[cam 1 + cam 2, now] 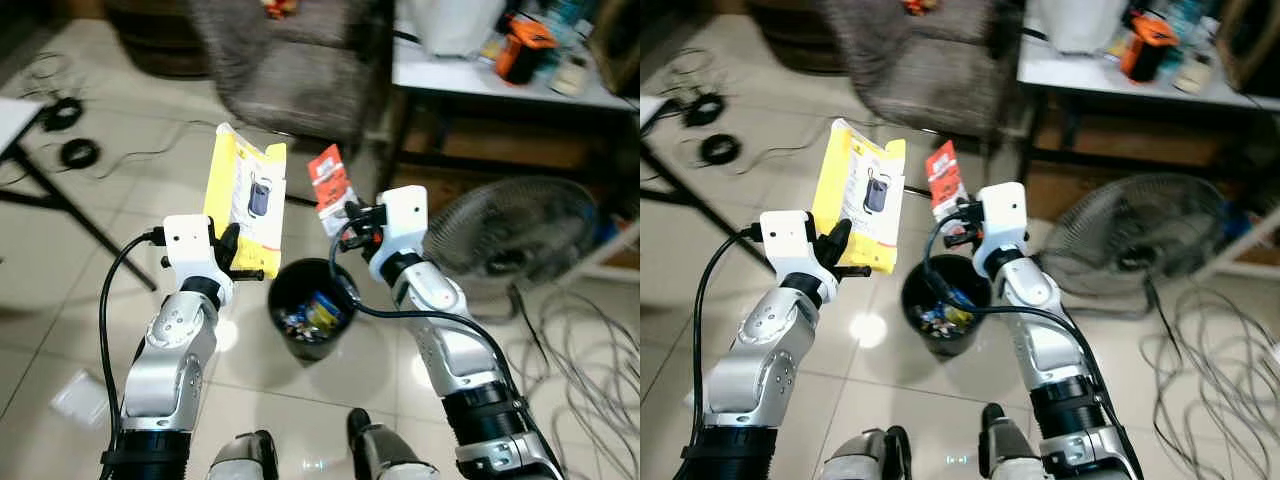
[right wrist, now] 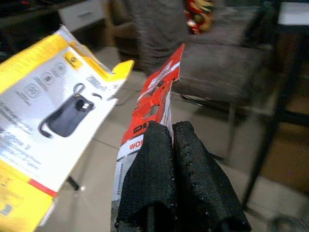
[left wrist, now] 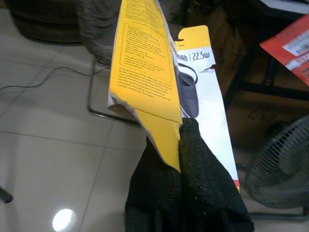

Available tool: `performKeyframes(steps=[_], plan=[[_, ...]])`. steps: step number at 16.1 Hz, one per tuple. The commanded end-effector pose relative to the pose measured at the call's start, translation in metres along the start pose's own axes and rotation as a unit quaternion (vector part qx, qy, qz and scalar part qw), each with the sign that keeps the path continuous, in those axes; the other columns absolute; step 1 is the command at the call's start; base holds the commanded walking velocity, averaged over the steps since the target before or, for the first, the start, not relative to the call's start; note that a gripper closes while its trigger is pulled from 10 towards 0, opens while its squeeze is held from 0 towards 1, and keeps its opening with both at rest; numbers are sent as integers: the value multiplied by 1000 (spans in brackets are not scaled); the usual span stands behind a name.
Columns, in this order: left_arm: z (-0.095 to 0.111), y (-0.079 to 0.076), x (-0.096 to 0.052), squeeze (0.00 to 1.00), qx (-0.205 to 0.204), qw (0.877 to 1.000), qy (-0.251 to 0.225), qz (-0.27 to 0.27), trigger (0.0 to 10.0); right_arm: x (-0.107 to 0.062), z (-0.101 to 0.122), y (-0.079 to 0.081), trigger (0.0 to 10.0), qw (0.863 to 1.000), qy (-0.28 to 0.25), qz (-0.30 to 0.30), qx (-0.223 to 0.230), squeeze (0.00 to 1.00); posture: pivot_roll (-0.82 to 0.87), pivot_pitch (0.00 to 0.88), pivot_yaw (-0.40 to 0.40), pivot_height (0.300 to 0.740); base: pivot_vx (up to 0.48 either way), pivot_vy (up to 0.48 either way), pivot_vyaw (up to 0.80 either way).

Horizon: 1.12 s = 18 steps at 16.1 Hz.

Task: Picking trash to rubbish bin

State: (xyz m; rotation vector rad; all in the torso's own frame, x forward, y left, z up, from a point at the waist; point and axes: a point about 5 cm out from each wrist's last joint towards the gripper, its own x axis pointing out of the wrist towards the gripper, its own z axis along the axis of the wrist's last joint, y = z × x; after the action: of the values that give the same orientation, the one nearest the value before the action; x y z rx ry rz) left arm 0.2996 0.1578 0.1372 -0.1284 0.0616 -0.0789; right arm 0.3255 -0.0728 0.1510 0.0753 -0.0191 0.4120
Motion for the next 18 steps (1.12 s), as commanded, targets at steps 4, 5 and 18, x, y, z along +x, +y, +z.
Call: performKeyframes(steps=[4, 5, 18], plan=[[1, 0, 1, 0, -1, 1000, -1, 0, 10000, -2, -1, -2, 10000, 1000, 5, -1, -10, 0, -65, 247, 8, 740, 0, 0, -800], [1, 0, 0, 0, -2, 1000, -2, 1, 10000, -2, -1, -3, 10000, 1000, 5, -1, -11, 0, -65, 249, 5, 740, 0, 0, -800], [-3, -5, -6, 0, -3, 1000, 5, -14, 10000, -5, -2, -1, 10000, 1000, 3, 2, -7, 0, -59, 264, 19, 740, 273, 0, -38]])
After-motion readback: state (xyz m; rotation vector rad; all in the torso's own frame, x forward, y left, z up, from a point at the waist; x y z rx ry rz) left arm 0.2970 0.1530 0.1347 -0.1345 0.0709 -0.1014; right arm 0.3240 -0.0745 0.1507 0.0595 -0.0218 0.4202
